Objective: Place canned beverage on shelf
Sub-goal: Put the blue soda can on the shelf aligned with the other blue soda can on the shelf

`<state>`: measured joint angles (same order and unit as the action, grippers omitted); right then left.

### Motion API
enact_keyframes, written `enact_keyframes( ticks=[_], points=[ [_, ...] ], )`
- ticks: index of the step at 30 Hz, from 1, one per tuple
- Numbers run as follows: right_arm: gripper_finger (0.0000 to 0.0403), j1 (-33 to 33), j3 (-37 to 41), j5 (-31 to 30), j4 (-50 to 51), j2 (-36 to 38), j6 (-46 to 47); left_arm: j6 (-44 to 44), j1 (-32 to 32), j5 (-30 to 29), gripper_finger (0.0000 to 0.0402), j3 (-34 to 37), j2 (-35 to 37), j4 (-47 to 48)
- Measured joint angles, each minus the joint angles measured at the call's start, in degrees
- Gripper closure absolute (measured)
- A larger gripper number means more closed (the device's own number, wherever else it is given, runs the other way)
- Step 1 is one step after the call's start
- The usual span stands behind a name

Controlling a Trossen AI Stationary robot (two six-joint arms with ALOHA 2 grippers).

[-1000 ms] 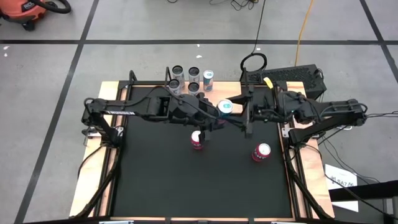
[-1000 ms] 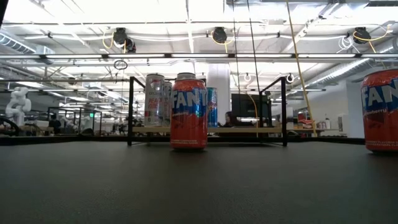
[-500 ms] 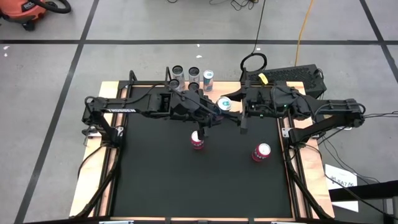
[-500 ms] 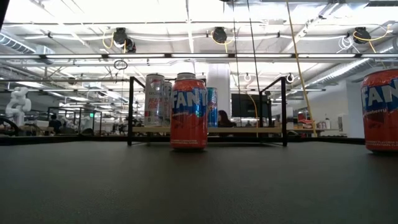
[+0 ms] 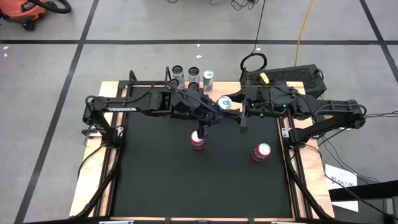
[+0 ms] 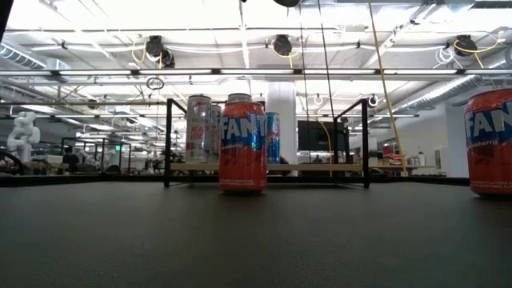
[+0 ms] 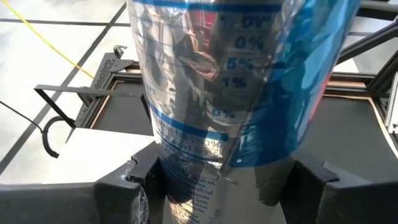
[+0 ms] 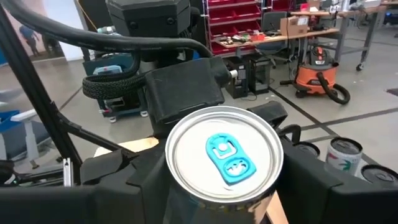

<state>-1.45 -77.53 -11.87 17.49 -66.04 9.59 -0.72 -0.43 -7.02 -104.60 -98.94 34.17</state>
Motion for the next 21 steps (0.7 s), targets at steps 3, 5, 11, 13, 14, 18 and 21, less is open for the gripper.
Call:
enact_keyframes(
  ticks=[3, 5, 11, 13, 14, 18, 21],
  points=[
    [0.0186, -0.04, -0.05, -1.67, 2.0, 0.0, 0.82, 0.46, -0.78, 0.88, 0.0167, 0.0, -0.02, 0.96],
    [0.0186, -0.04, -0.05, -2.85, 3.47, 0.06, 1.82, 0.55, -1.36, 0.99, 0.0149, 0.0, -0.02, 2.35],
    [0.0186, 0.09, 0.74, -8.39, 11.05, 0.76, 2.19, 0.88, -3.04, 0.54, 0.0098, -0.26, 2.04, 7.1],
    [0.0186, 0.29, 2.74, -9.58, 11.28, 1.93, 2.89, 1.13, -3.31, 0.26, 0.0093, -0.26, 2.16, 7.21],
    [0.0186, 0.4, 4.03, -9.4, 10.79, 2.29, 3.32, 1.25, -3.53, 0.18, 0.0093, -0.21, 2.46, 7.69],
    [0.0182, 0.48, 10.85, -9.13, 3.66, 3.55, 5.84, 1.3, -4.58, -0.13, 0.0096, -0.13, 3.17, 8.47],
    [0.0184, 0.48, 16.6, -9.13, -2.55, 5.21, 7.75, 1.35, -4.82, -0.09, 0.01, -0.07, 3.75, 9.87]
  ],
)
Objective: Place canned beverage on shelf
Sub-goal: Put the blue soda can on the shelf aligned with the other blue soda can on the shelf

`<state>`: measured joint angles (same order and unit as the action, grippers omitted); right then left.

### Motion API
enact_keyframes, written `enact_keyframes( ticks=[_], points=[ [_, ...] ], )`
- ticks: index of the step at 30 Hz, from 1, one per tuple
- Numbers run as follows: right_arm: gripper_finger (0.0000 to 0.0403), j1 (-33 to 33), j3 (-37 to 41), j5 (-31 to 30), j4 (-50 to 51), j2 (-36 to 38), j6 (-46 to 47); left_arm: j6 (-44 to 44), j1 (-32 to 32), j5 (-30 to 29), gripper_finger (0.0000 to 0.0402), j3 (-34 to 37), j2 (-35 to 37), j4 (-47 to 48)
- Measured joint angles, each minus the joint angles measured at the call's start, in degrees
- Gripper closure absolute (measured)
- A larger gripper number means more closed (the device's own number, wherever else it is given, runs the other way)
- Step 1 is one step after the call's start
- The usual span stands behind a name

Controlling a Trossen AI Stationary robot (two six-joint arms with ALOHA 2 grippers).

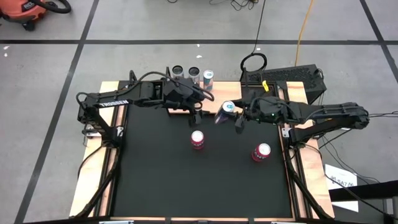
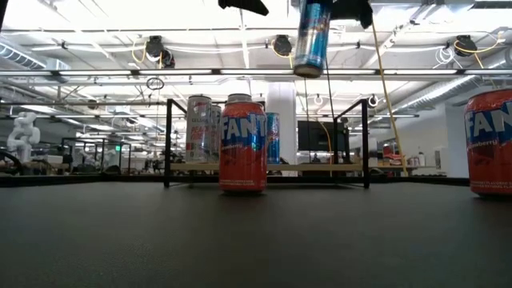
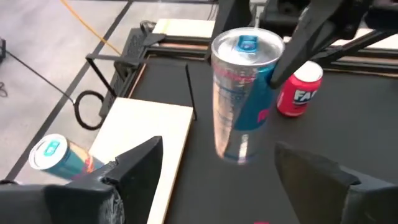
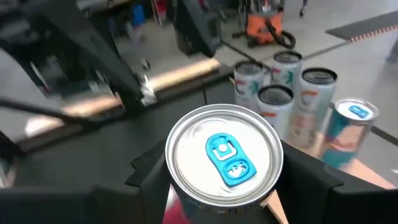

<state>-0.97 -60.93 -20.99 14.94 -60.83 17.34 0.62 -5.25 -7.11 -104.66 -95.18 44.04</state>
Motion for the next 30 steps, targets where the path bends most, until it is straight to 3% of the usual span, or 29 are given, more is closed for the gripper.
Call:
enact_keyframes(
  ticks=[6, 11, 18, 24, 30],
  points=[
    [0.0183, 0.46, 8.59, 0.02, -6.45, 1.66, 4.53, 1.2, -0.47, -1.12, 0.0103, 0.0, 0.92, -0.26],
    [0.0184, 0.56, 9.38, 0.06, -7.9, 1.9, 4.95, 1.0, -1.58, -0.36, 0.0103, 0.53, 0.86, -1.07],
    [0.0184, 1.94, 9.45, -0.2, -8.54, 2.21, 4.07, -6.72, -1.54, 4.9, 0.0103, 18.04, 5.17, -22.09],
    [0.0183, 3.71, 9.45, 0.19, -8.9, 1.19, 4.01, -8.91, -1.87, 4.03, 0.0103, 27.26, 12.92, -24.55],
    [0.0184, 6.08, 9.45, 2.11, -13.1, -2.45, 2.67, -8.29, -3.2, 1.72, 0.0103, 37.76, 23.78, -33.58]
  ],
)
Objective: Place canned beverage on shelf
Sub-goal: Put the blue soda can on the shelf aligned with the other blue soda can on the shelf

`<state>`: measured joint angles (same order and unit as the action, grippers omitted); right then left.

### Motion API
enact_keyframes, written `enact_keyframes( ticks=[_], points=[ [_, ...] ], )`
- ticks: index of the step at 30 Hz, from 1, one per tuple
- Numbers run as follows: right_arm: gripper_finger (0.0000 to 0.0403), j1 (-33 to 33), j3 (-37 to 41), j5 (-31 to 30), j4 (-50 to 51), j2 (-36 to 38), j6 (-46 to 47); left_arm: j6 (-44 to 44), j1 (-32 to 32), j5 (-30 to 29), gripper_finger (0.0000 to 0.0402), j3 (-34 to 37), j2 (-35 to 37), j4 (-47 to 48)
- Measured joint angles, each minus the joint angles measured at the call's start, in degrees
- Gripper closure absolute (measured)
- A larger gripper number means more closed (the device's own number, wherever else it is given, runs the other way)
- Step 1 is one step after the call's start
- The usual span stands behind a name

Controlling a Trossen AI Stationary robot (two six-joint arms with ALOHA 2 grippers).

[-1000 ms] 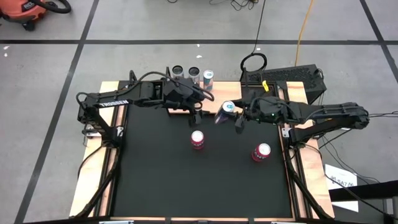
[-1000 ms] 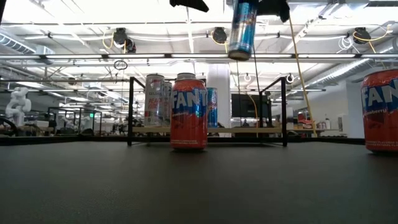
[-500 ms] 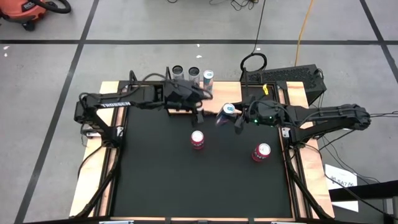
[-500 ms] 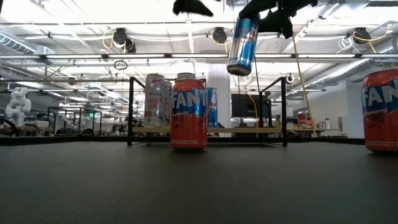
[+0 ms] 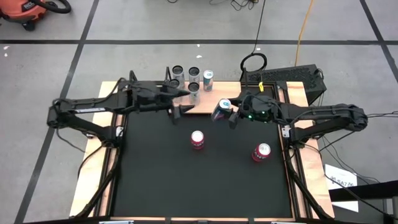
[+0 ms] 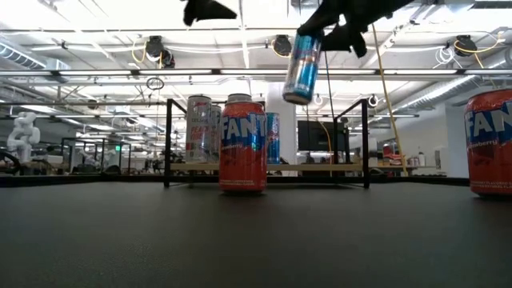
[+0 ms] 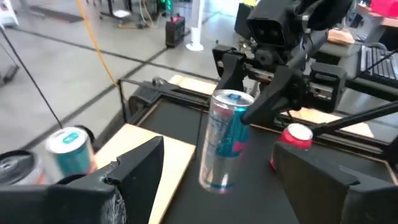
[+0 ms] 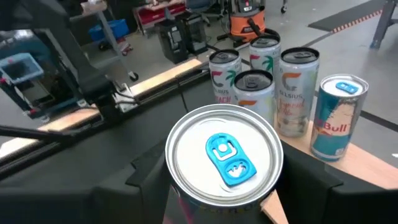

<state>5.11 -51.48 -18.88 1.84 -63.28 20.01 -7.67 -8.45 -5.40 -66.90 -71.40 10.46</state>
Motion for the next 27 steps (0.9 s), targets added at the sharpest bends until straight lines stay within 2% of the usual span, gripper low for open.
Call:
enact_keyframes(
  ticks=[5, 10, 15, 17, 20, 27],
  points=[
    [0.0184, 2.12, 0.0, 1.0, -3.67, -4.85, -2.06, -0.65, -0.37, -0.08, 0.0103, 9.41, 7.37, -3.14],
    [0.0184, 5.29, 0.0, -0.54, -7.62, -8.55, -4.03, -0.93, -0.31, -0.44, 0.0103, 15.49, 12.79, -1.62],
    [0.0184, 9.72, -0.17, 1.51, -12.35, -12.19, -6.18, -0.29, -0.19, -1.04, 0.0103, 20.22, 17.97, -2.6],
    [0.0184, 11.87, -0.12, 4.39, -12.95, -14.7, -6.11, -0.06, -0.59, -1.17, 0.0103, 22.19, 19.53, -2.21],
    [0.0184, 13.9, -0.36, 6.91, -13.98, -18.26, -6.08, 0.01, -1.02, -1.11, 0.0103, 23.75, 20.37, -2.48],
    [0.0184, 16.77, -6.29, 9.79, -13.4, -25.23, -9.24, 2.28, -1.96, 1.26, 0.0103, 25.16, 19.04, -1.57]
  ],
)
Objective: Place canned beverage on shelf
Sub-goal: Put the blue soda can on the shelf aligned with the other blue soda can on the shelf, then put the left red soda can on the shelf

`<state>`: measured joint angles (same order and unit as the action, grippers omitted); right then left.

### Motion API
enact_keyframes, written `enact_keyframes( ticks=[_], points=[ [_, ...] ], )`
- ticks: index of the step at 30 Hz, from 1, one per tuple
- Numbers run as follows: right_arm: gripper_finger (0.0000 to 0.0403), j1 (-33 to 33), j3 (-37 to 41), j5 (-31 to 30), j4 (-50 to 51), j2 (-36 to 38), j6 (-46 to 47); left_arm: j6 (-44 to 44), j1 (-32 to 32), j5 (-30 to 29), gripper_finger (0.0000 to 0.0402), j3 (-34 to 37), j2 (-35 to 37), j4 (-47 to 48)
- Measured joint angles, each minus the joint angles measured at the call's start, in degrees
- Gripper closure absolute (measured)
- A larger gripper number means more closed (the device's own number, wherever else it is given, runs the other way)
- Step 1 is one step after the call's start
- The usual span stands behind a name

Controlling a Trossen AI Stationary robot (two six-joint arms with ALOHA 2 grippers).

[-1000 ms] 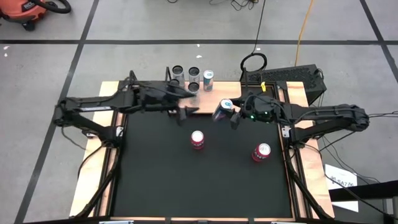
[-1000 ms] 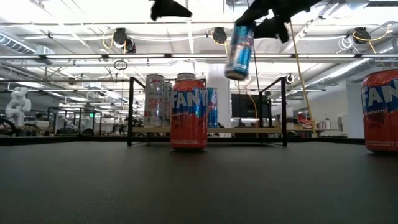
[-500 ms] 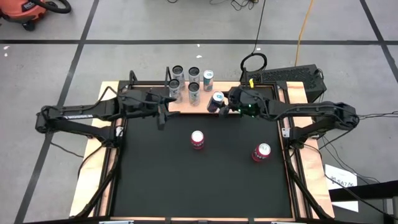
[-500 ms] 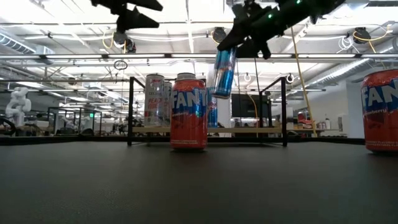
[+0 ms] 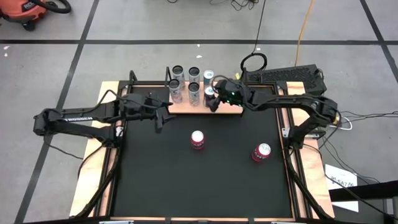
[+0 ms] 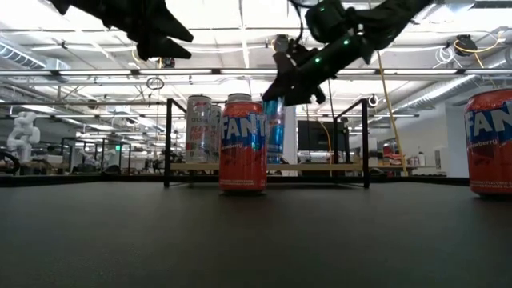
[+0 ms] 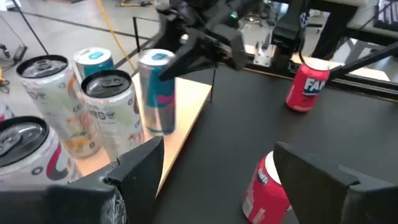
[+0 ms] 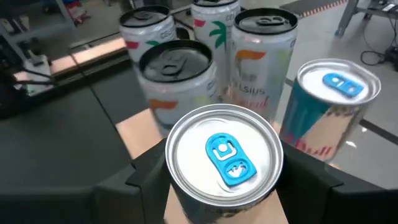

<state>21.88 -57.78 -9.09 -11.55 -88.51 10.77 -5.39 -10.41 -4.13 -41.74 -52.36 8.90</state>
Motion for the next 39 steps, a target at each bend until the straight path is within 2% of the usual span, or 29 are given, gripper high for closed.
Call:
enact_keyframes(
  ticks=[6, 12, 21, 25, 30, 36, 39],
  points=[
    [0.0183, 1.98, -5.96, 0.44, 6.57, -4.17, -3.51, 3.08, -1.83, 0.89, 0.0103, 0.0, -0.35, -0.34],
    [0.0176, 3.23, -6.7, 1.98, 5.81, -6.54, -2.24, 4.71, -3.77, 3.15, 0.0103, 0.0, -0.35, -0.23],
    [0.0124, 3.33, -6.65, 3.29, 8.05, -5.56, 0.76, 4.7, -5.65, 4.22, 0.0103, -0.01, -0.41, -0.52],
    [0.0106, 3.33, -6.6, 3.11, 9.27, -3.08, 1.05, 4.67, -6.1, 4.86, 0.0103, -0.02, -0.92, -0.88],
    [0.0104, 3.32, -6.58, 2.91, 10.78, 0.66, 1.59, 4.23, -6.07, 7.17, 0.0103, -0.02, -3.19, -1.16],
    [0.0111, 2.01, -6.58, 3.1, 16.52, 8.44, 10.28, 2.71, -4.7, 8.48, 0.0103, -0.03, -7.08, -6.24],
    [0.0119, -0.5, -6.56, 3.11, 20.95, 12.8, 11.57, 2.73, -3.23, 9.1, 0.0103, -0.04, -8.72, -9.25]
  ],
)
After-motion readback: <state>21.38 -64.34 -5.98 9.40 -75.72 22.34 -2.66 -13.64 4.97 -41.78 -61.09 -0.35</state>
